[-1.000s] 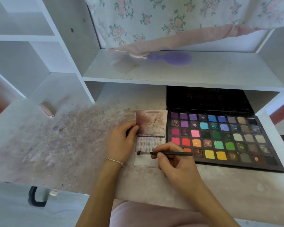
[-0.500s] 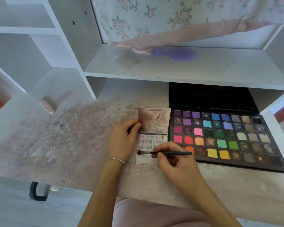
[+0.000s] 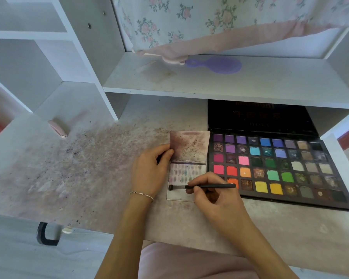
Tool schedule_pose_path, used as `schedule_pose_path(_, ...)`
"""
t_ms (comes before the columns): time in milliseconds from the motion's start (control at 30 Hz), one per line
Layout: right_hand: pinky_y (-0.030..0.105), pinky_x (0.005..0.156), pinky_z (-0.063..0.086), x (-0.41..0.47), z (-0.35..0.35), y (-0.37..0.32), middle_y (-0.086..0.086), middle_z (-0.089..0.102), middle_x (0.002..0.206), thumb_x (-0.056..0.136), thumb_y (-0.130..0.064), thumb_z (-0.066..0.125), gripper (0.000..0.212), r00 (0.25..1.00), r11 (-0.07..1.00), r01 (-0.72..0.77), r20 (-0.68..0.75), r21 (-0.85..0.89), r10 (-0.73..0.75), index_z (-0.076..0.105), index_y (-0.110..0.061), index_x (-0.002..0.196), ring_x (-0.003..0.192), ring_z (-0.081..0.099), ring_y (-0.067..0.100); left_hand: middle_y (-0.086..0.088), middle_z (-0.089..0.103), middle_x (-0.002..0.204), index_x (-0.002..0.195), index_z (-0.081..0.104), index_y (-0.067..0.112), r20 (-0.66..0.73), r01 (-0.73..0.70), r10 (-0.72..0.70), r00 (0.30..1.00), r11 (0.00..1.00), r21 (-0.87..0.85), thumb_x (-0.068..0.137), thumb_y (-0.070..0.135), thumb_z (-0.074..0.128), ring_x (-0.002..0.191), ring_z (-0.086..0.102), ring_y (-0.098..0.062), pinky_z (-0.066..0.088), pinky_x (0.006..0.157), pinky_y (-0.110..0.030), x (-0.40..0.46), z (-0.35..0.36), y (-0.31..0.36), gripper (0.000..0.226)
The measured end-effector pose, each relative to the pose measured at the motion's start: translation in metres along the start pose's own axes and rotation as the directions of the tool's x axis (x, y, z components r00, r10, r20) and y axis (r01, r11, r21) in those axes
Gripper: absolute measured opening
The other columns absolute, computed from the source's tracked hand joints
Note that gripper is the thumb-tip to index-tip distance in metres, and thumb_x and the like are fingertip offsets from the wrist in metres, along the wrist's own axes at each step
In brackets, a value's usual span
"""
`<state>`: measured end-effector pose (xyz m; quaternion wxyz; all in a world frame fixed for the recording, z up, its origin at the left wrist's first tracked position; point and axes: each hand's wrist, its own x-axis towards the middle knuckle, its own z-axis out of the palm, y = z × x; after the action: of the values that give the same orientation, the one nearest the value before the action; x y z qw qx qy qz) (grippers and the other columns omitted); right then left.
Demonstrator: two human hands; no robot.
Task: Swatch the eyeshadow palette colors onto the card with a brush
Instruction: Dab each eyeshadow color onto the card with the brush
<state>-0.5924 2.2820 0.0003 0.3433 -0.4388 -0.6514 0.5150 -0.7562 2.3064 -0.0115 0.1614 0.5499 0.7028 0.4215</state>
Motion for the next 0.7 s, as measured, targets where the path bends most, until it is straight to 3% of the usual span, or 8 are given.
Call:
schedule_pose_path(333,0.025,0.066,0.051,0.0002,0.0008,-0.0004,-0.008,0.067,0.082,0.082,-0.003,0.057,0.024,1.000,1.000,0.001,-0.002,0.011,-0.001,0.063,-0.026,0.077,0.073,0.062,0.014,0.000,0.071,0.080,0.089,0.071,0.019,0.001,-0.005,0.005,1.000,1.000,-0.015,0.085,0.018,0.055,0.074,0.061,-0.017,0.046,0.067,-0.033,-0.0011,-0.0005,0.0007,0.016)
schedule_pose_path(467,0.026,0.065,0.051,-0.0003,0.0001,-0.0004,-0.010,0.067,0.081,0.081,-0.004,0.057,0.023,1.000,1.000,-0.014,0.012,0.014,0.014,0.063,-0.026,0.076,0.073,0.062,0.014,0.000,0.071,0.079,0.088,0.071,0.017,-0.018,0.017,-0.018,1.000,1.000,-0.013,0.086,0.014,0.058,0.073,0.060,-0.014,0.045,0.066,-0.028,-0.0013,0.0001,0.0013,0.014)
schedule_pose_path(700,0.021,0.064,0.051,-0.0001,-0.0004,0.0006,-0.011,0.067,0.082,0.082,-0.007,0.057,0.023,1.000,1.000,-0.023,0.018,0.002,0.023,0.062,-0.030,0.079,0.074,0.062,0.011,0.001,0.071,0.080,0.091,0.071,0.018,-0.002,0.025,-0.025,1.000,1.000,-0.004,0.086,0.015,0.057,0.074,0.061,-0.015,0.047,0.067,-0.031,-0.0009,-0.0005,0.0025,0.015)
